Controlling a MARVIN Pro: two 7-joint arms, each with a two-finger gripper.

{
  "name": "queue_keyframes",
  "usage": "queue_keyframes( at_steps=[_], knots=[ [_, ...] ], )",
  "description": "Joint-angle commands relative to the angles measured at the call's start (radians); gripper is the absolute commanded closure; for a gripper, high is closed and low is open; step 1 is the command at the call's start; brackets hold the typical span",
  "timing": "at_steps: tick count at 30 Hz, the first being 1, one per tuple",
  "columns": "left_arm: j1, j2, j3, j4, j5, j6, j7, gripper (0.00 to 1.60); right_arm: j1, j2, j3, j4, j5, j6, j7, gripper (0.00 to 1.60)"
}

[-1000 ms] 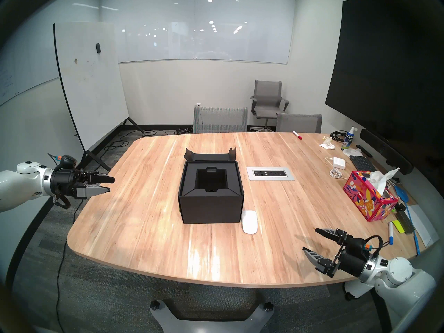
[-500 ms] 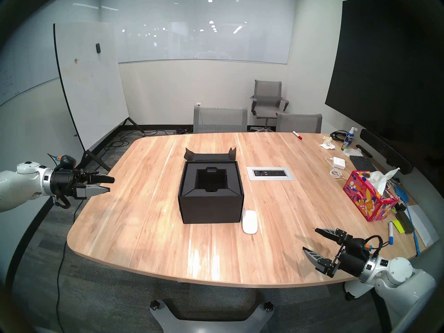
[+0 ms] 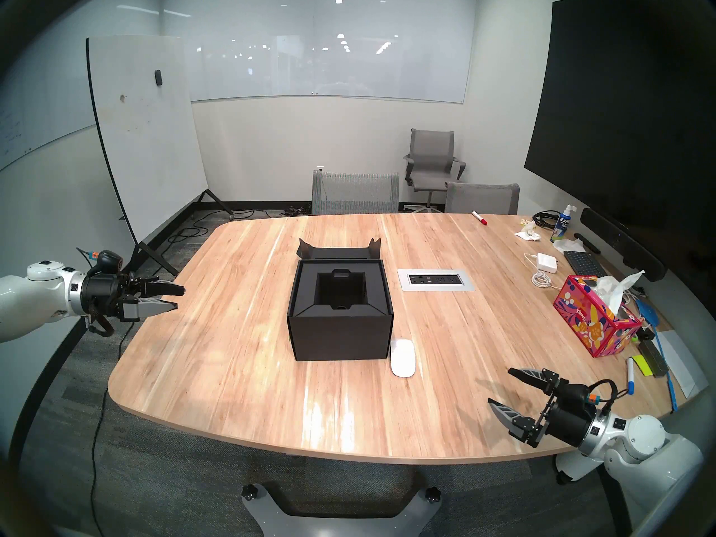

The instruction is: Open the box and place the mouse inside

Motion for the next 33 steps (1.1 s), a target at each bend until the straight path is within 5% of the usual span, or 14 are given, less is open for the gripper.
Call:
queue_keyframes(
  at_steps=[1,33],
  knots=[
    [-0.01,-0.001,-0.01,-0.003,-0.009,0.002,0.0,0.0,0.0,0.0,0.005,-0.003,0.002,0.0,0.0,0.0],
    [-0.011,-0.001,-0.01,-0.003,-0.009,0.002,0.0,0.0,0.0,0.0,0.005,-0.003,0.002,0.0,0.0,0.0]
  ],
)
